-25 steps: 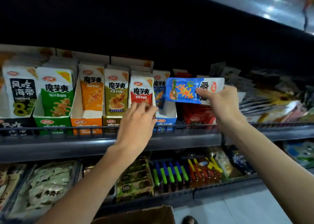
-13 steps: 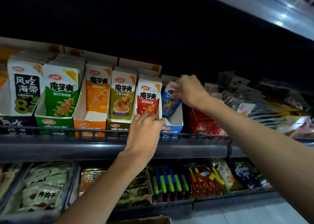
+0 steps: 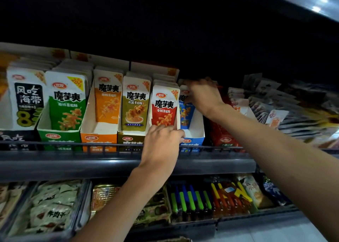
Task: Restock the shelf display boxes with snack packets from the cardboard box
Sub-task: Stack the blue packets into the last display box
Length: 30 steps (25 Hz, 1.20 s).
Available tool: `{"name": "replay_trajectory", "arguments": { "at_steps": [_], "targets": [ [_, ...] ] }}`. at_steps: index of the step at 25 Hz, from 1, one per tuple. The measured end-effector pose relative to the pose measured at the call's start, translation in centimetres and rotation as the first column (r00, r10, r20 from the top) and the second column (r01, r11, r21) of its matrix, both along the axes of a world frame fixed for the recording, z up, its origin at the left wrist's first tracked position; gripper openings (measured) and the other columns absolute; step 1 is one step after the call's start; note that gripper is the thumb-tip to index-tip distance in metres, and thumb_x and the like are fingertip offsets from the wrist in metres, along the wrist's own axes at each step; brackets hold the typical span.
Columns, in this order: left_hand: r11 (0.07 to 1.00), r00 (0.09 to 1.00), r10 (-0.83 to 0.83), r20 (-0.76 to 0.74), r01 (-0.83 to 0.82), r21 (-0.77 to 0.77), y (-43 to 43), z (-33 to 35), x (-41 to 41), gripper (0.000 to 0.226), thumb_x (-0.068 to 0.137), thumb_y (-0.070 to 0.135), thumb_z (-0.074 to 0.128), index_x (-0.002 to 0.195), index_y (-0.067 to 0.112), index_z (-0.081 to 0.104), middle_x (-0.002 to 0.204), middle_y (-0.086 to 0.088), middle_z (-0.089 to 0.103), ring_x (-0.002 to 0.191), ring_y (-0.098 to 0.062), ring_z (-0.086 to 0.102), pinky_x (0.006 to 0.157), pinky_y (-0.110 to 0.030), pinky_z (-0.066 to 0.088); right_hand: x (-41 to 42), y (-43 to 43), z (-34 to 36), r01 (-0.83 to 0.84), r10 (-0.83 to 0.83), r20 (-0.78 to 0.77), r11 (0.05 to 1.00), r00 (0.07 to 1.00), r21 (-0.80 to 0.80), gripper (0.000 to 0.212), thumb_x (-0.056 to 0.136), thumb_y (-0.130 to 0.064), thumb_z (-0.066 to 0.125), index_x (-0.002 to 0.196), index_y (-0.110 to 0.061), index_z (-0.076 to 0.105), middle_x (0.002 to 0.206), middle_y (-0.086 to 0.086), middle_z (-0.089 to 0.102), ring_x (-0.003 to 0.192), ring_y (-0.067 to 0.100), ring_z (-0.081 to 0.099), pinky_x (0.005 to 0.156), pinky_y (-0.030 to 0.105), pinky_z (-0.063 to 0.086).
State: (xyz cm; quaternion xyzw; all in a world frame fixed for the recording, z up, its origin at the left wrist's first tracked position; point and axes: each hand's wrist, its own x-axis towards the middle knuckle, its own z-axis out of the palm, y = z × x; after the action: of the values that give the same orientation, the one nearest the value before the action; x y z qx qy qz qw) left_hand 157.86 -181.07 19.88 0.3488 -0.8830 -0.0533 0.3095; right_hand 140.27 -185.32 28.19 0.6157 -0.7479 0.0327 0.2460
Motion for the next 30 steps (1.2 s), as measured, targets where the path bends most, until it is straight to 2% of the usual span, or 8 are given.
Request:
{"name": "replay_trajectory", "arguments": {
  "at_steps": [4,9,12,14,17,20,26,30],
  "targets": [
    [1.000,1.000,0.009,0.023,-0.009,0.015,0.0,0.0,-0.1,0.024,0.101,0.033,0.045,0.106,0.027,0.067,0.103,0.006,0.068,0.100,-0.018,0.056,0.080,-0.031,0.027,0.4,0.2,-0.3,0.011,-0.014,-0.076,0.999,0.997,-0.046,0.057,0.081,-0.021,0.075,0.134,-0.018,0.053,0.133,0.015,0.057,0.124,0.036,0.049,0.102,0.040,0.035],
    [1.000,1.000,0.000,0.007,0.000,0.018,0.0,-0.1,0.0,0.023,0.101,0.033,0.045,0.107,0.027,0.066,0.104,0.006,0.067,0.100,-0.017,0.056,0.084,-0.031,0.031,1.3,0.6,-0.8,-0.002,-0.058,-0.234,0.969,0.970,-0.247,0.044,0.070,-0.003,0.070,0.112,-0.006,0.059,0.111,0.020,0.059,0.100,0.040,0.056,0.079,0.043,0.042],
    [1.000,1.000,-0.003,0.005,0.003,0.012,0.1,0.0,0.1,0.024,0.101,0.033,0.044,0.110,0.028,0.066,0.106,0.006,0.067,0.101,-0.017,0.055,0.085,-0.032,0.032,1.7,1.6,-1.6,-0.027,0.014,-0.253,0.998,0.967,-0.049,0.026,0.080,-0.010,0.068,0.106,-0.012,0.064,0.105,0.013,0.069,0.099,0.035,0.063,0.082,0.040,0.042],
    [1.000,1.000,0.004,-0.008,-0.004,-0.002,0.1,-0.1,0.0,0.023,0.100,0.034,0.046,0.109,0.028,0.066,0.106,0.005,0.068,0.102,-0.017,0.056,0.084,-0.031,0.032,1.8,2.1,-2.5,-0.063,0.087,-0.246,0.993,0.965,0.104,0.029,0.084,-0.022,0.068,0.112,-0.017,0.063,0.110,0.008,0.069,0.106,0.031,0.062,0.091,0.039,0.037],
    [1.000,1.000,0.013,-0.001,-0.013,0.000,0.1,0.0,-0.1,0.022,0.100,0.032,0.046,0.108,0.028,0.066,0.105,0.006,0.068,0.102,-0.017,0.056,0.083,-0.031,0.031,1.8,1.9,-3.0,-0.001,0.030,-0.221,0.992,0.975,0.128,0.050,0.085,-0.031,0.070,0.130,-0.016,0.052,0.124,0.012,0.060,0.117,0.032,0.054,0.098,0.040,0.033],
    [1.000,1.000,0.002,0.010,-0.002,-0.001,0.1,0.0,0.0,0.023,0.101,0.032,0.045,0.111,0.029,0.065,0.106,0.006,0.066,0.102,-0.017,0.055,0.085,-0.031,0.031,2.3,1.2,-3.0,0.024,0.004,-0.240,0.993,0.971,0.114,0.044,0.090,-0.022,0.064,0.131,-0.015,0.052,0.126,0.014,0.058,0.117,0.033,0.055,0.100,0.041,0.034],
    [0.998,0.997,-0.061,0.040,0.061,-0.010,0.2,-0.2,0.5,0.025,0.099,0.027,0.048,0.121,0.028,0.060,0.114,0.004,0.062,0.107,-0.018,0.052,0.091,-0.031,0.033,1.8,2.2,-3.2,-0.052,0.060,-0.114,0.996,0.992,0.072,0.032,0.088,-0.018,0.061,0.120,-0.014,0.061,0.122,0.013,0.060,0.115,0.033,0.055,0.096,0.040,0.034],
    [0.994,0.997,-0.066,-0.046,0.062,-0.087,1.2,-0.4,2.3,0.035,0.091,0.013,0.060,0.126,0.018,0.061,0.117,-0.003,0.058,0.109,-0.021,0.049,0.095,-0.037,0.043,2.6,5.5,-3.0,-0.153,0.156,0.067,0.987,0.985,-0.057,0.020,0.084,-0.010,0.061,0.101,-0.014,0.069,0.110,0.013,0.063,0.102,0.034,0.060,0.091,0.041,0.039]
  ]
}}
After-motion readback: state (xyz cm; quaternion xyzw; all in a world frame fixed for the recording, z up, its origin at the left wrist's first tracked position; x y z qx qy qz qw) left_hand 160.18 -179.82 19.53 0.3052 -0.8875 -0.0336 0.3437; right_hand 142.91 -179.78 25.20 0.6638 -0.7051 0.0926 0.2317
